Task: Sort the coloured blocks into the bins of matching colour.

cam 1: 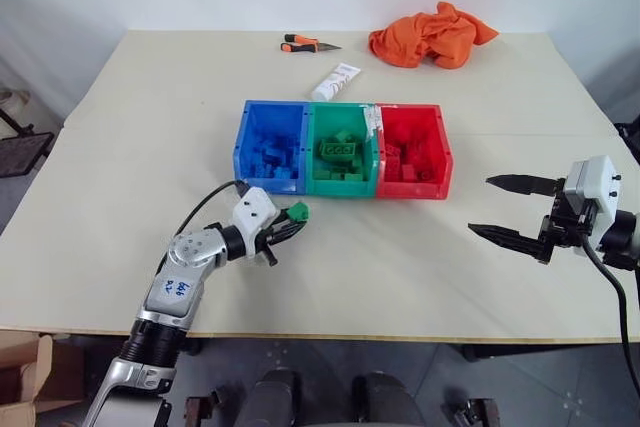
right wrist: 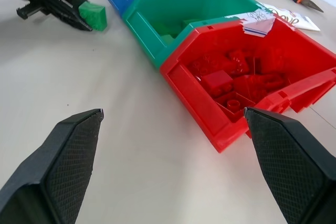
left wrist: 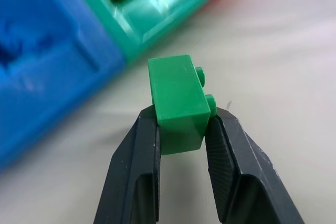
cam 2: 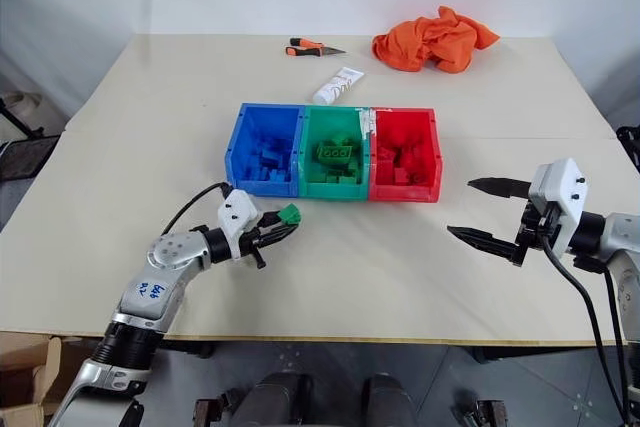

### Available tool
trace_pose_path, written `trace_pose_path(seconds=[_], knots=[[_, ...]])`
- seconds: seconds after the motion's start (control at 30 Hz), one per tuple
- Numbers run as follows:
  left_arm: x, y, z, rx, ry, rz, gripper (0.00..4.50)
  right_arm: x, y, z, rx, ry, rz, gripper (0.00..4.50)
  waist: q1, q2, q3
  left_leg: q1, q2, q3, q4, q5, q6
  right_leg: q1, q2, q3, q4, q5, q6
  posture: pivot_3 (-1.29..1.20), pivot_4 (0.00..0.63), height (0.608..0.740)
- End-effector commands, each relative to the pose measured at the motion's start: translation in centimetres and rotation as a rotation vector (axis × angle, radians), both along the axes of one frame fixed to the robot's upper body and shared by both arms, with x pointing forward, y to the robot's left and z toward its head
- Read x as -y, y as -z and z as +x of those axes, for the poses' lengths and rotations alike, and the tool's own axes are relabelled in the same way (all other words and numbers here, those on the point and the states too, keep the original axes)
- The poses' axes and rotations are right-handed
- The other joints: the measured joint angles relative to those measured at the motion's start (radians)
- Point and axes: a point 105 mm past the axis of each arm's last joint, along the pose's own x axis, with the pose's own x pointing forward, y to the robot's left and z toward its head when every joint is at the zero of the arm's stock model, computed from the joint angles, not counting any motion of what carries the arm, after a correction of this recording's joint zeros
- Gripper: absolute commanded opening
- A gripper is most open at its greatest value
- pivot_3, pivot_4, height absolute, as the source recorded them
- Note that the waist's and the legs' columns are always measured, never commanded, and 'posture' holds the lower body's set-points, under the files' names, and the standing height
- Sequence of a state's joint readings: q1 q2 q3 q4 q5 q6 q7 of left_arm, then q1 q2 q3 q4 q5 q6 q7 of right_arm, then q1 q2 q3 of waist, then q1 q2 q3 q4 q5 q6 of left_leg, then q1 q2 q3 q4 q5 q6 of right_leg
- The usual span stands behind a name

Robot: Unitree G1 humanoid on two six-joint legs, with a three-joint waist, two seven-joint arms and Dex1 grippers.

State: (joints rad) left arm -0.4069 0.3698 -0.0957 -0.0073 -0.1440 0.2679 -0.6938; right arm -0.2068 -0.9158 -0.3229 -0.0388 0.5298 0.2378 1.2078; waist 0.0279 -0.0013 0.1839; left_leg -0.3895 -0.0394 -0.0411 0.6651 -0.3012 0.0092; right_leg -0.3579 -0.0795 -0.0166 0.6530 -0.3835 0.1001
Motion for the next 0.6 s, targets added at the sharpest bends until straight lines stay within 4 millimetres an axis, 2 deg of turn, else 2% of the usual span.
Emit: trace_pose_path(seconds=[0.03, 0.1, 0.23, 0.37, 0.47, 0.6], knots=[[2.8, -3.7, 0.0, 0.109, 0.061, -0.065, 0.83, 0.1, -1.5, -0.5, 0.076, 0.009, 0.013, 4.5, 0.001, 0.0, 0.0, 0.0, 0.0, 0.0, 0.0, 0.0, 0.0, 0.0, 0.0, 0.0, 0.0, 0.0, 0.0, 0.0, 0.15, 0.74], [4.1, -5.2, 0.8, 0.15, 0.059, -0.086, 0.83, 0.2, -1.7, -0.7, 0.092, 0.026, 0.02, 4.5, 0.003, -0.001, 0.0, -0.001, 0.0, 0.0, 0.0, 0.0, 0.0, 0.0, 0.0, -0.001, 0.0, 0.0, 0.0, 0.0, 0.15, 0.74], [6.1, -7.4, 3.9, 0.231, 0.006, -0.1, 0.83, 0.5, -2.0, -1.2, 0.115, 0.055, 0.033, 4.5, 0.001, -0.001, 0.001, -0.001, -0.001, 0.0, 0.001, 0.0, 0.0, 0.0, 0.001, -0.002, 0.0, 0.0, 0.001, 0.0, 0.15, 0.74], [7.1, -8.3, 6.8, 0.261, -0.055, -0.079, 0.83, 0.6, -1.9, -1.6, 0.124, 0.077, 0.038, 4.5, -0.003, -0.002, 0.001, 0.0, 0.0, 0.001, 0.0, 0.0, 0.0, 0.0, 0.001, -0.001, 0.001, 0.0, 0.001, 0.0, 0.15, 0.74], [7.8, -9.1, 8.3, 0.278, -0.078, -0.062, 1.85, 0.8, -1.9, -2.1, 0.134, 0.099, 0.043, 4.5, -0.001, -0.004, 0.002, -0.001, -0.001, 0.001, 0.0, 0.0, 0.0, -0.001, 0.001, -0.002, 0.001, 0.0, 0.001, 0.0, 0.15, 0.74], [8.3, -10.0, 8.6, 0.311, -0.054, -0.065, 3.1, 1.1, -1.8, -2.4, 0.135, 0.118, 0.044, 4.5, -0.001, -0.005, 0.003, -0.002, -0.001, 0.001, 0.0, 0.0, 0.0, -0.001, 0.001, -0.002, 0.002, 0.001, 0.001, 0.0, 0.15, 0.74]])
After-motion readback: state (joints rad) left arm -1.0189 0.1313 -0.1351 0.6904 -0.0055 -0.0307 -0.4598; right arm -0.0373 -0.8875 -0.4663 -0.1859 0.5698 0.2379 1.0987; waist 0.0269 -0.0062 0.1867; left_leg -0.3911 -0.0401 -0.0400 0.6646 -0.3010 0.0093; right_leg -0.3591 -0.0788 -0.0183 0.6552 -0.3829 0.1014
